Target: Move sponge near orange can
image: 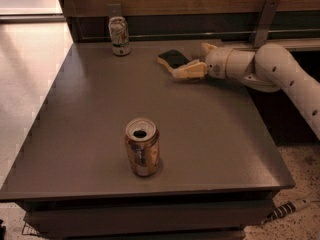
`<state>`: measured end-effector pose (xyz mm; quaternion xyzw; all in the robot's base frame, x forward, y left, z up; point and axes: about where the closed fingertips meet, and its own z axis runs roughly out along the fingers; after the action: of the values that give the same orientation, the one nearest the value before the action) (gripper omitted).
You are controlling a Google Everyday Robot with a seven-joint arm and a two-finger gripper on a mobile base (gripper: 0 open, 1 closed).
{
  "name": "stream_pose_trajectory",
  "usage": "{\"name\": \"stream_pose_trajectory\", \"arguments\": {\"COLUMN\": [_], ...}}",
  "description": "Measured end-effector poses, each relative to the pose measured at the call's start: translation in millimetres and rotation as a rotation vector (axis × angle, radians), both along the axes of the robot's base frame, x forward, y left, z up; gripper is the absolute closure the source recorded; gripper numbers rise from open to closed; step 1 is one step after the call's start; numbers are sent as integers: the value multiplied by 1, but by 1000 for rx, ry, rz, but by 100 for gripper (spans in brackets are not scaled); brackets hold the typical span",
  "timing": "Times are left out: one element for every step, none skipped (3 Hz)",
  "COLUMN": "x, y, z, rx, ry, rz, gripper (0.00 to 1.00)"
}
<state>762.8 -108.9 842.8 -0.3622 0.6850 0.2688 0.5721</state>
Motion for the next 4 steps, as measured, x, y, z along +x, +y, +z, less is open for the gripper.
{"name": "stream_pose_trajectory", "arguments": {"x": [-14,-32,-42,-37], "y": [18,28,39,41], "z": [8,10,4,-6], "rx": [-20,-29,-27,-5], "ry": [-5,3,10,13], "rz": [18,13,13,2], "gripper": [0,0,0,0]}}
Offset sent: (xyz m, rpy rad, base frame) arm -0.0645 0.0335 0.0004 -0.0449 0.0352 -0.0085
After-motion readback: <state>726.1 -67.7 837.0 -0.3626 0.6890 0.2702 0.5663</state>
